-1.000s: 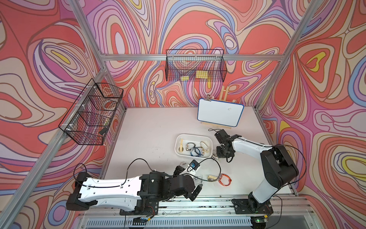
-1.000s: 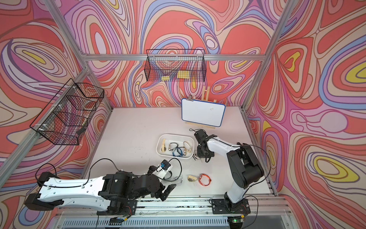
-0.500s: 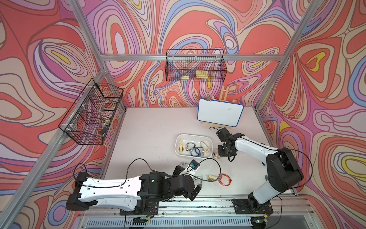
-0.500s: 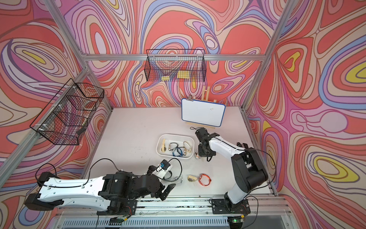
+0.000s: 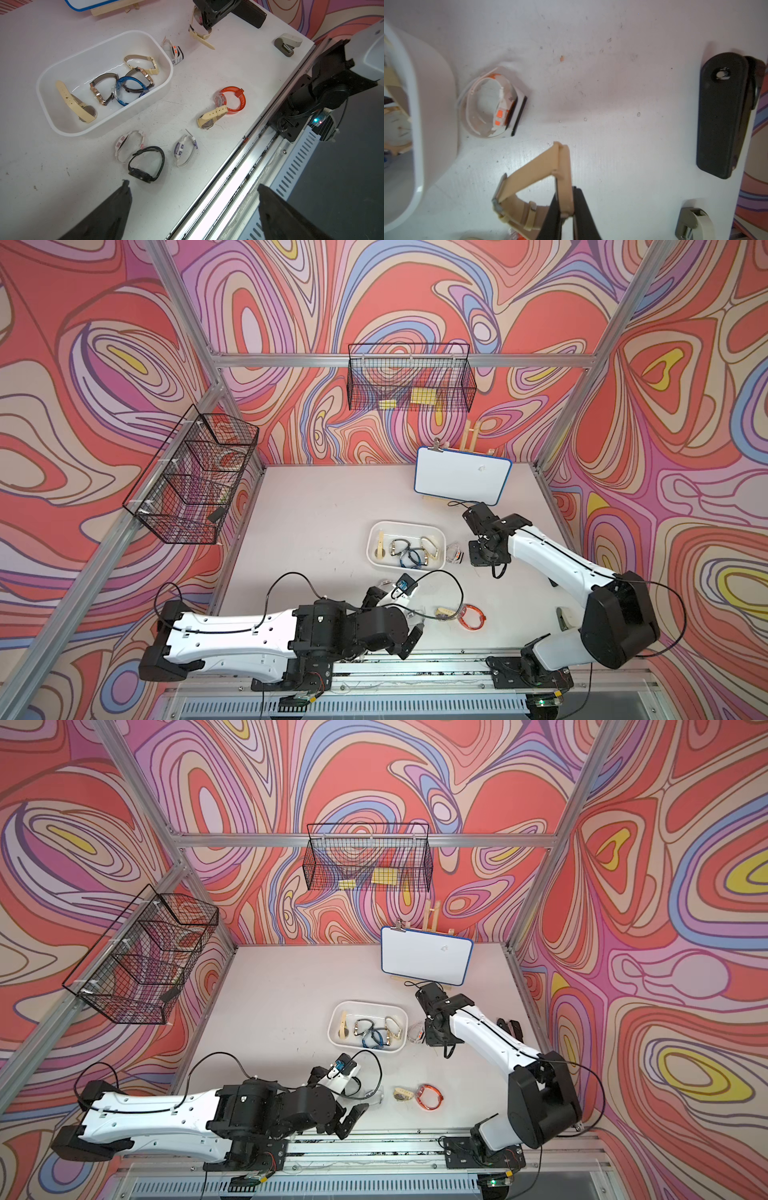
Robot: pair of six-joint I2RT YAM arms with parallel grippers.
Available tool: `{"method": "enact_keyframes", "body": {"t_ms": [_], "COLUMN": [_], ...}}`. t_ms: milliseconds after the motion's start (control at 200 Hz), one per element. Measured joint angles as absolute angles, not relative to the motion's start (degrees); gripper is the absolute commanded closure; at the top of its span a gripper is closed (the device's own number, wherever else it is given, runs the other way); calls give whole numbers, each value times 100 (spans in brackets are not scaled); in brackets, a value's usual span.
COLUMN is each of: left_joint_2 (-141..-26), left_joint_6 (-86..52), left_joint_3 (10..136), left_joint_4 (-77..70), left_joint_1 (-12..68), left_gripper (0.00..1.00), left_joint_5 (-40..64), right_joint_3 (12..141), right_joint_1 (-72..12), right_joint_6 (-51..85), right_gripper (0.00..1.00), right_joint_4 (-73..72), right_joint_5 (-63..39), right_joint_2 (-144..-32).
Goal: Put the watch into the storage box
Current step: Place the watch in the storage box.
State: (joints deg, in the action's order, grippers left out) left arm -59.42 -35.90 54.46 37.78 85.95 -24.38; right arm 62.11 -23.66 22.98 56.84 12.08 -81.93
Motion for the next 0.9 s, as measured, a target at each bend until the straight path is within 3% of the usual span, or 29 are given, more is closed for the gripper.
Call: {"method": "enact_keyframes", "body": {"t_ms": [170,381,586,901], "left_joint_2": [-5704,-4934,-4392,-4711], "left_joint_6": [-3741,-4012,-4187,-4209], "left_joint_3": [5282,4956,4792,4792], "left_joint_4": [3793,3885,4106,4202], "left_joint_1": [8595,8595,8595,8595], "left_gripper": [0,0,0,0], "left_joint_5": [-2628,-2978,-3179,-3214], "right_joint_3": [6663,7714,7826,7972], "right_joint_1": [-2674,-3734,-3879,-3817], "right_joint_6": [2320,2355,2366,2338], "right_gripper": [100,100,100,100], "right_joint_4": [5505,5192,5144,5256], "right_joint_5": [357,-143,-62,331], "right_joint_2": [-8125,-9378,-10254,-10624]}}
